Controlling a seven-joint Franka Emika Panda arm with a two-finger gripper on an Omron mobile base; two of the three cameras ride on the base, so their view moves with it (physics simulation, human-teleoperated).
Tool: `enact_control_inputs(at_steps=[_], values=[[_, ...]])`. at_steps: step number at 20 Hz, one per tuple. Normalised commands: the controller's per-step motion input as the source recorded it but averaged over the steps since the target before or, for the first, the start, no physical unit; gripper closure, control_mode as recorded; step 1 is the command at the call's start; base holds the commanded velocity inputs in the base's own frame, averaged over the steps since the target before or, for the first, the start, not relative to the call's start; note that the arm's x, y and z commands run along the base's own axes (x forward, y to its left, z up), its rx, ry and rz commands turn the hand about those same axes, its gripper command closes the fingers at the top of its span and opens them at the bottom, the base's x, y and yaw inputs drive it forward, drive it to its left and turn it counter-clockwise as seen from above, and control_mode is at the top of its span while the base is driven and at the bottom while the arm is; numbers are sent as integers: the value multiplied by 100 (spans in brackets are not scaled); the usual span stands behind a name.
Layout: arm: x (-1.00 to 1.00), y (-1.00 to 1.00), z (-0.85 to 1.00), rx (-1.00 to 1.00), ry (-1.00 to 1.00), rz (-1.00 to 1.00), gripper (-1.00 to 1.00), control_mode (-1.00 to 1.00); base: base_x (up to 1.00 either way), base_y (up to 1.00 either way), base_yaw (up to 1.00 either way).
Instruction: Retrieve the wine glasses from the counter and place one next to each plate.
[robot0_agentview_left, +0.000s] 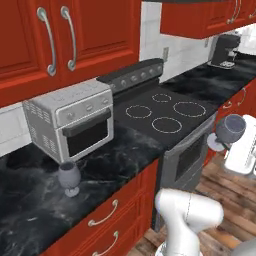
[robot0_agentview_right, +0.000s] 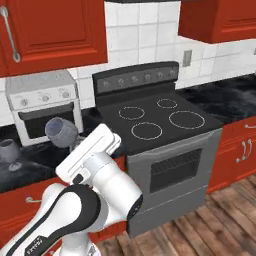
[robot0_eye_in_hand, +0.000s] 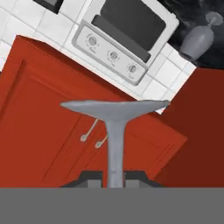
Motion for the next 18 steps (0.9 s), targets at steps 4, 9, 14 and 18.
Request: enact_control_inputs(at_steps=[4, 9, 14, 18], values=[[0, 0, 0, 0, 0, 0, 100, 100, 0, -12, -99], [0, 0, 0, 0, 0, 0, 100, 100, 0, 0, -100], [0, 0, 0, 0, 0, 0, 100, 100, 0, 0, -97], [0, 0, 0, 0, 0, 0, 100, 100, 57, -26, -49]])
